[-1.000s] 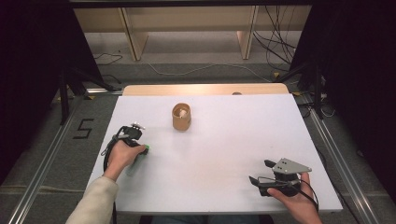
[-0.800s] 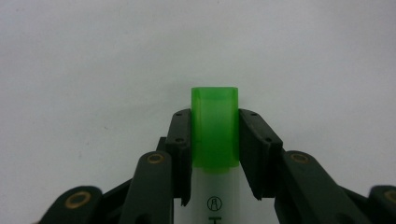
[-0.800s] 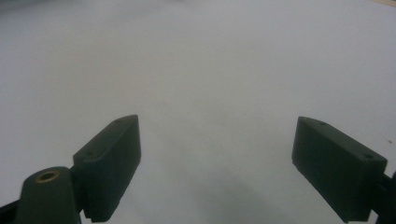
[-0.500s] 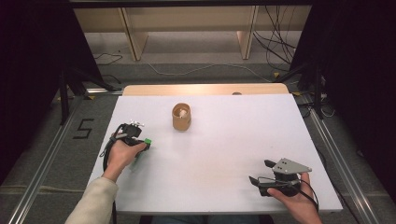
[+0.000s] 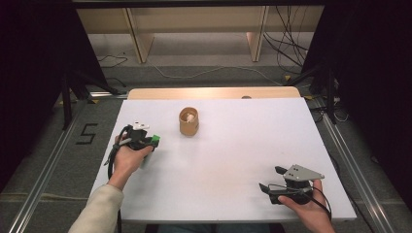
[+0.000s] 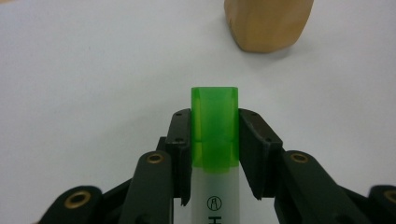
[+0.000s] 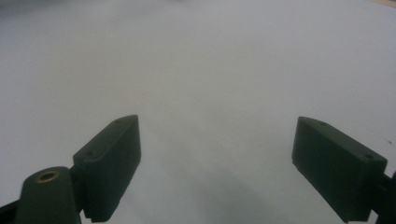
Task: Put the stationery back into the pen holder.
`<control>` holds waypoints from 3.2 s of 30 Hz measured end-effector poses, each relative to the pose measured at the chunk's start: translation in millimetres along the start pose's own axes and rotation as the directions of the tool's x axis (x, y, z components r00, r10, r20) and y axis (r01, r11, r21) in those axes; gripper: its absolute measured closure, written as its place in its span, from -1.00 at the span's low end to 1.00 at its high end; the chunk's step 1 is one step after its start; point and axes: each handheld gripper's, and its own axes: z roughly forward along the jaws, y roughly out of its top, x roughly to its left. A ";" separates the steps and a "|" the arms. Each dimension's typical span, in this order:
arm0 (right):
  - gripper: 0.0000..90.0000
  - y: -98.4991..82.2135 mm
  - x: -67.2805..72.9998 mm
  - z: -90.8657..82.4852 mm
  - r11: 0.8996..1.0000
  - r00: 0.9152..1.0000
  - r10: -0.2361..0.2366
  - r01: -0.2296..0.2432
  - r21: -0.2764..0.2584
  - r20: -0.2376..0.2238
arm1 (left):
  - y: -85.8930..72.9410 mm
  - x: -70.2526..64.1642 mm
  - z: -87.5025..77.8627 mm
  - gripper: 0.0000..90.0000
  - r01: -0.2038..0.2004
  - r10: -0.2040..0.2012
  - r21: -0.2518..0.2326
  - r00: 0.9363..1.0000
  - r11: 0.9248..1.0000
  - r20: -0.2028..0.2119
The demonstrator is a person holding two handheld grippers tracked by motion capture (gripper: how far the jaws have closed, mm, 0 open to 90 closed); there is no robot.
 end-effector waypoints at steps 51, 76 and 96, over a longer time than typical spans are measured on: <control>-0.63 0.0 0.9 1.1 1.000 1.000 0.005 -0.005 0.000 -0.005 | 18.0 -9.2 8.0 0.49 -0.032 0.065 -0.392 0.995 0.919 0.071; -0.63 0.8 1.2 1.8 1.000 1.000 0.002 -0.002 0.002 -0.007 | 44.6 -11.4 18.8 0.49 -0.014 0.065 -0.448 0.993 0.894 0.098; -0.63 0.6 0.7 1.9 1.000 1.000 0.001 -0.001 -0.002 -0.010 | 77.1 -18.8 31.8 0.49 -0.025 0.086 -0.490 0.991 0.871 0.102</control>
